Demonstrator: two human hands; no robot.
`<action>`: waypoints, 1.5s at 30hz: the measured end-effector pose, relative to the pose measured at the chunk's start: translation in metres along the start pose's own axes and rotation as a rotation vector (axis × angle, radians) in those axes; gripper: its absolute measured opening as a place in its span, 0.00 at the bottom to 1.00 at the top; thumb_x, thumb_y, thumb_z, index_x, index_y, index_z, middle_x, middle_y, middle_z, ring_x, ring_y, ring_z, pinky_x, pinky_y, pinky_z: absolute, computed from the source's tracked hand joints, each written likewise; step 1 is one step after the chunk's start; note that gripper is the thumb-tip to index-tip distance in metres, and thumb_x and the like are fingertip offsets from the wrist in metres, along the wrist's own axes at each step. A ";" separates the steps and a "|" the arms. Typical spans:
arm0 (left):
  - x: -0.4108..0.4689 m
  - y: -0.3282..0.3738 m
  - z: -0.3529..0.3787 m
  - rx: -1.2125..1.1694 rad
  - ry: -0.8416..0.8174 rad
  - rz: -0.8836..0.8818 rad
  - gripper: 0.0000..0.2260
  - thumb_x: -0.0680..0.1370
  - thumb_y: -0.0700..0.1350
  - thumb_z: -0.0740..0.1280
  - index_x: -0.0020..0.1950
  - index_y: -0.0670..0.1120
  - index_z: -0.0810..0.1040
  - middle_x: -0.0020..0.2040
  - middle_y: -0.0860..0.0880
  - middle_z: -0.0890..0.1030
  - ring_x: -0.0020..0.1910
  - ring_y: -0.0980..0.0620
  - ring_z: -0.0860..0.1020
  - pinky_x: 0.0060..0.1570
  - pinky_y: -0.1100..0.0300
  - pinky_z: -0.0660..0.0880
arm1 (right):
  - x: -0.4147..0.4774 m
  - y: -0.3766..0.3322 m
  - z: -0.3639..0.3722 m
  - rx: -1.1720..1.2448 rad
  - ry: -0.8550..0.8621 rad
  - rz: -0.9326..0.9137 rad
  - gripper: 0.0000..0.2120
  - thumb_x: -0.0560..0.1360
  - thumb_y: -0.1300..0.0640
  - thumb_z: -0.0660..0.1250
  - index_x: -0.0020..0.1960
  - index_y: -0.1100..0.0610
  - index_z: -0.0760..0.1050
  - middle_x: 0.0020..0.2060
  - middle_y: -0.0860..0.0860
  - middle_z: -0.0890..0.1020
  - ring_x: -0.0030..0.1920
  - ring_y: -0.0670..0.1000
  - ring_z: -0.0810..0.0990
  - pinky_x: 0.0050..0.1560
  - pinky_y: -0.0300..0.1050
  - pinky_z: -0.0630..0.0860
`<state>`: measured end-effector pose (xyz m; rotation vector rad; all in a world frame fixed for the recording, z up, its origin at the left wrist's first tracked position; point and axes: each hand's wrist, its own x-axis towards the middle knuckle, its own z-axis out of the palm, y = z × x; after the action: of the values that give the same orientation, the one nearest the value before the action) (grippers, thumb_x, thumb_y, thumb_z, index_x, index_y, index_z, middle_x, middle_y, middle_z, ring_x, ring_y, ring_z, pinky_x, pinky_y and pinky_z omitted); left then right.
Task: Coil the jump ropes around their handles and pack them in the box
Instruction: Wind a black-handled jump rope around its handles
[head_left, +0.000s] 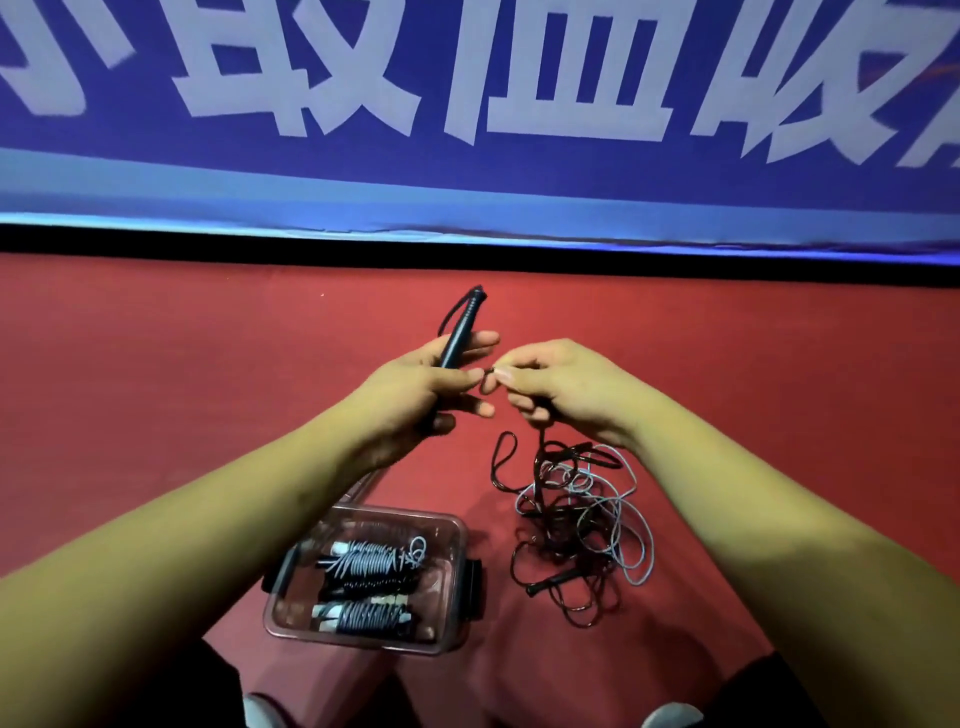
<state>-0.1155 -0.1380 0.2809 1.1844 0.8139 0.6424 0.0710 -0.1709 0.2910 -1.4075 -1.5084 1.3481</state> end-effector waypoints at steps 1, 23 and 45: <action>-0.001 0.001 -0.001 0.133 0.027 0.028 0.14 0.79 0.36 0.64 0.62 0.50 0.79 0.51 0.49 0.83 0.37 0.49 0.80 0.26 0.64 0.58 | 0.001 -0.002 0.001 0.020 0.013 -0.018 0.10 0.81 0.60 0.62 0.45 0.62 0.80 0.27 0.51 0.69 0.27 0.47 0.65 0.29 0.39 0.63; 0.010 0.041 -0.117 0.207 0.595 0.058 0.05 0.82 0.44 0.64 0.48 0.44 0.76 0.37 0.48 0.76 0.19 0.58 0.73 0.19 0.70 0.59 | 0.002 0.061 -0.026 -0.659 0.055 0.282 0.14 0.81 0.56 0.62 0.37 0.56 0.75 0.26 0.48 0.73 0.25 0.46 0.70 0.28 0.39 0.66; 0.012 0.007 0.001 0.367 0.331 0.243 0.07 0.81 0.41 0.64 0.43 0.46 0.74 0.36 0.46 0.78 0.31 0.52 0.75 0.35 0.55 0.75 | 0.008 -0.004 0.030 -0.469 -0.009 0.044 0.12 0.79 0.59 0.63 0.36 0.59 0.75 0.24 0.50 0.74 0.25 0.49 0.74 0.30 0.41 0.70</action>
<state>-0.1074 -0.1269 0.2852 1.5500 1.1091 0.9327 0.0402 -0.1701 0.2863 -1.7233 -1.8924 1.0639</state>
